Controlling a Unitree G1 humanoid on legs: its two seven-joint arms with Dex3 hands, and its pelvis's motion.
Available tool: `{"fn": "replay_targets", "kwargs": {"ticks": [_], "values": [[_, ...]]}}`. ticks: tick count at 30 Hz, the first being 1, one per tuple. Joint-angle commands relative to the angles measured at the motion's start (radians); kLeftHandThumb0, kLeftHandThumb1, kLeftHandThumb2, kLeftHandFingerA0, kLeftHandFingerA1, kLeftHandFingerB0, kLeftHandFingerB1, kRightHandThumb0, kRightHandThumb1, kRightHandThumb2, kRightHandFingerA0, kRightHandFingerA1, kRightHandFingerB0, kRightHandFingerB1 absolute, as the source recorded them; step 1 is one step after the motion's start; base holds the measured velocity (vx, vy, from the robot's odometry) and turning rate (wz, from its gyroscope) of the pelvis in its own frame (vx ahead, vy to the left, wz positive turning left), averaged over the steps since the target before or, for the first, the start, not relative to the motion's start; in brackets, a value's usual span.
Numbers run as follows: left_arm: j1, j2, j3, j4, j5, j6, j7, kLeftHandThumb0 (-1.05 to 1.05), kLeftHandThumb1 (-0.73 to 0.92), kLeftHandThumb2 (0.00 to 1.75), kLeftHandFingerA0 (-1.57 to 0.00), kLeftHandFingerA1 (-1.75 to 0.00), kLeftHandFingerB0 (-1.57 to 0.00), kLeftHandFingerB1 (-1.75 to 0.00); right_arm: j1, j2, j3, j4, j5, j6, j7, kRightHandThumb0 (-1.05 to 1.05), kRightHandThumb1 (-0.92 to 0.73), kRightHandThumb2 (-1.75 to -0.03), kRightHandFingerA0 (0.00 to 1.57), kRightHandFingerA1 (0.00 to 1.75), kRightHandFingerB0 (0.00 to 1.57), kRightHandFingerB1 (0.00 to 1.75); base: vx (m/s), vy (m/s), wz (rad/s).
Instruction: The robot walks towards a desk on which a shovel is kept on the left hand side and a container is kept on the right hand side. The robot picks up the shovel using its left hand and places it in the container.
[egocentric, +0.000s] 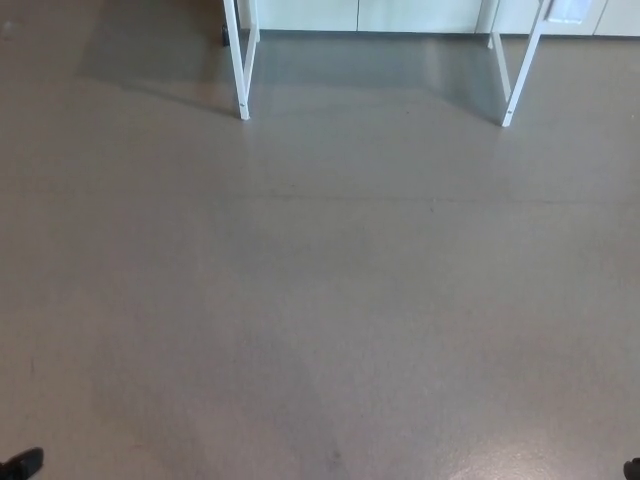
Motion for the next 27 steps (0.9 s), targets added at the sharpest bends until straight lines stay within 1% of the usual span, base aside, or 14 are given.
{"fn": "replay_targets", "kwargs": {"ticks": [1, 3, 8, 9, 11, 15, 18, 23, 27], "values": [[-0.009, 0.022, 0.001, 0.004, 0.006, -0.047, 0.014, -0.18, 0.55, 0.58, -0.27, -0.33, -0.24, -0.3, -0.007, -0.015, 0.003, 0.01, -0.003, -0.024, -0.008, -0.26, -0.59, -0.57, 0.44, 0.44, 0.3, 0.37, -0.13, -0.007, 0.16], [-0.017, 0.023, -0.002, 0.007, 0.008, -0.048, 0.016, -0.18, 0.55, 0.58, -0.27, -0.34, -0.24, -0.3, -0.017, -0.018, 0.002, 0.016, 0.0, -0.022, -0.007, -0.26, -0.59, -0.57, 0.44, 0.44, 0.3, 0.37, -0.14, -0.007, 0.24], [-0.013, 0.024, 0.0, 0.02, 0.002, -0.06, 0.004, -0.19, 0.54, 0.58, -0.27, -0.34, -0.24, -0.31, -0.003, -0.02, 0.005, -0.005, 0.0, -0.008, -0.01, -0.25, -0.59, -0.57, 0.43, 0.43, 0.3, 0.36, 0.0, 0.054, -0.07], [-0.016, 0.025, 0.001, 0.027, 0.001, -0.062, 0.003, -0.17, 0.55, 0.57, -0.26, -0.33, -0.23, -0.3, -0.002, -0.021, 0.007, -0.006, -0.002, -0.008, -0.011, -0.25, -0.59, -0.57, 0.44, 0.44, 0.3, 0.36, 0.11, 0.162, -0.1], [-0.016, 0.032, -0.014, 0.025, 0.023, -0.071, 0.021, -0.2, 0.54, 0.59, -0.26, -0.34, -0.23, -0.31, -0.007, -0.021, 0.009, -0.009, 0.0, -0.006, -0.006, -0.25, -0.59, -0.57, 0.44, 0.44, 0.29, 0.36, 0.17, 0.245, -0.14], [-0.02, 0.025, -0.004, 0.021, 0.001, -0.056, 0.016, -0.17, 0.55, 0.58, -0.27, -0.33, -0.24, -0.3, -0.01, -0.026, 0.016, -0.004, -0.007, -0.008, -0.015, -0.26, -0.59, -0.57, 0.43, 0.44, 0.3, 0.36, 0.19, 0.346, 0.03], [-0.02, 0.025, -0.005, 0.008, -0.001, -0.052, 0.015, -0.21, 0.55, 0.58, -0.26, -0.34, -0.23, -0.3, -0.019, -0.025, 0.013, 0.006, -0.001, -0.016, -0.014, -0.24, -0.58, -0.57, 0.44, 0.44, 0.3, 0.37, 0.25, 0.144, 0.03], [-0.021, 0.018, -0.002, 0.008, -0.008, -0.065, 0.007, -0.19, 0.53, 0.57, -0.27, -0.34, -0.23, -0.31, -0.019, -0.03, 0.015, 0.0, -0.006, -0.017, -0.017, -0.26, -0.58, -0.57, 0.46, 0.43, 0.3, 0.36, 0.25, -0.004, 0.09], [-0.016, 0.013, -0.006, 0.001, -0.004, -0.073, 0.01, -0.16, 0.54, 0.57, -0.27, -0.34, -0.23, -0.3, -0.013, -0.033, 0.021, -0.014, -0.014, -0.01, -0.023, -0.28, -0.58, -0.57, 0.48, 0.44, 0.31, 0.36, 0.29, -0.144, 0.12]]}}
